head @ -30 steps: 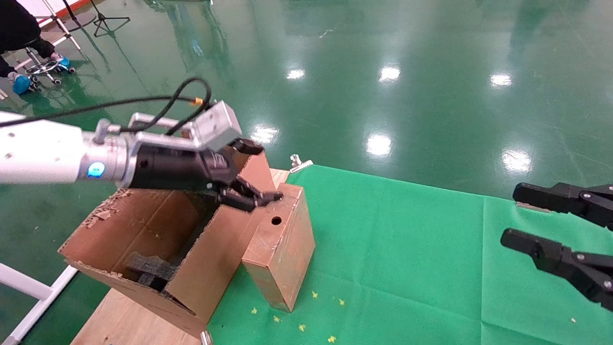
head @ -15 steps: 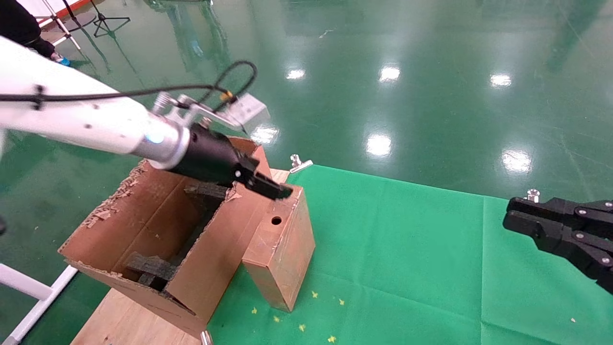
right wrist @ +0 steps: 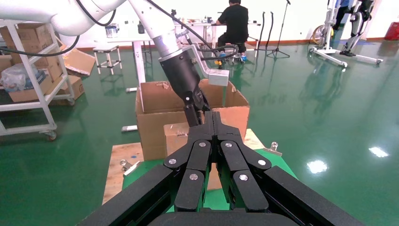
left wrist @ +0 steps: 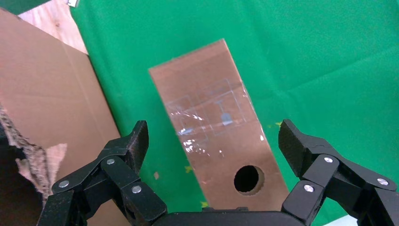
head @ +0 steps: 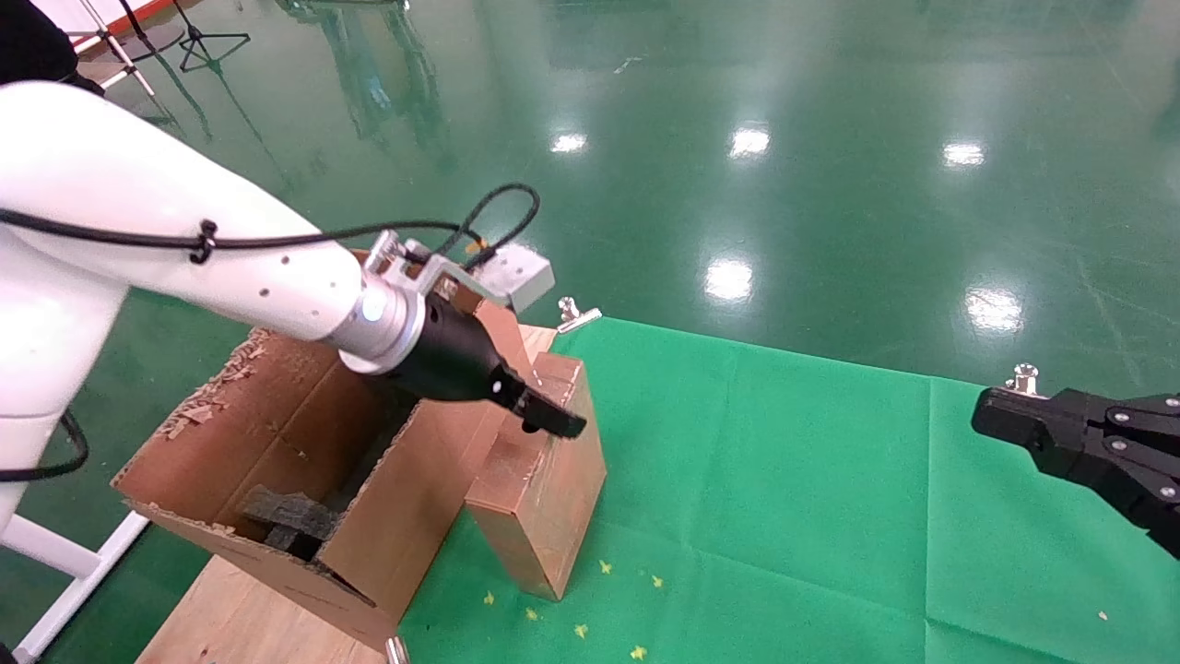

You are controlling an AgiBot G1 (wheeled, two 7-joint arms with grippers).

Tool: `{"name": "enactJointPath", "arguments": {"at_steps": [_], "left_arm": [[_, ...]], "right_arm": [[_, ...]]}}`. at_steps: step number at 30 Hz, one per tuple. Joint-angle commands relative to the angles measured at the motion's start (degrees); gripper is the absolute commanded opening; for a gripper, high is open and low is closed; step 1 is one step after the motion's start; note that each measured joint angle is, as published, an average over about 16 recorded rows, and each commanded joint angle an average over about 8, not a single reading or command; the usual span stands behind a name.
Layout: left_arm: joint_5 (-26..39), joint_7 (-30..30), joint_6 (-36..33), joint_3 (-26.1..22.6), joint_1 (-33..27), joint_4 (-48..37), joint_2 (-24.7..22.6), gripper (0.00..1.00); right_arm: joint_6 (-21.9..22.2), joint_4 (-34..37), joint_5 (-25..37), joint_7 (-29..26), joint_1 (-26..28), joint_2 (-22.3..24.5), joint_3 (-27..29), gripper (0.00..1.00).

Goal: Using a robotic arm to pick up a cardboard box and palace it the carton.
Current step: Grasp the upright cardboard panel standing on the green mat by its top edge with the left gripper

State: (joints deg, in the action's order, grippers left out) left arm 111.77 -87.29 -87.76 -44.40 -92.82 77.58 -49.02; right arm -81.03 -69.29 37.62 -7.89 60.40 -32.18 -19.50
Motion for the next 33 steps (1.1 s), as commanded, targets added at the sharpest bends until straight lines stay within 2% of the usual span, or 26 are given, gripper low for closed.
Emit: {"name": "enactJointPath", "arguments": {"at_steps": [1, 3, 4, 7, 8, 11, 12, 33], "left_arm": [[-0.46, -0.37, 0.19, -0.58, 0.44, 0.01, 0.08, 1.00], [-0.66, -0.13, 0.20, -0.89, 0.50, 0.00, 0.10, 0.99], [-0.73, 0.00, 0.17, -1.01, 0.50, -0.01, 0.10, 0.91], [-0.80, 0.22, 0.04, -1.26, 0.48, -0.04, 0.09, 0.55], [-0.83, 0.19, 0.03, -1.27, 0.49, -0.05, 0.10, 0.42], [-0.84, 0.09, 0.05, -1.18, 0.50, -0.05, 0.12, 0.05], [-0.84, 0.06, 0.05, -1.15, 0.50, -0.05, 0.12, 0.01], [-0.81, -0.24, 0.28, -0.75, 0.56, -0.03, 0.18, 0.00]], "right_arm": [[0.00, 0.00, 0.00, 0.00, 0.00, 0.00, 0.00, 0.19], [0.00, 0.00, 0.00, 0.00, 0.00, 0.00, 0.00, 0.44], [0.01, 0.01, 0.00, 0.00, 0.00, 0.00, 0.00, 0.57], [0.01, 0.01, -0.01, 0.00, -0.01, 0.01, 0.01, 0.93], [0.01, 0.01, -0.01, 0.00, -0.01, 0.01, 0.01, 1.00], [0.01, 0.01, -0.01, 0.00, -0.01, 0.01, 0.01, 1.00], [0.01, 0.01, -0.01, 0.00, -0.01, 0.01, 0.01, 1.00], [0.01, 0.01, -0.01, 0.00, -0.01, 0.01, 0.01, 1.00]]}}
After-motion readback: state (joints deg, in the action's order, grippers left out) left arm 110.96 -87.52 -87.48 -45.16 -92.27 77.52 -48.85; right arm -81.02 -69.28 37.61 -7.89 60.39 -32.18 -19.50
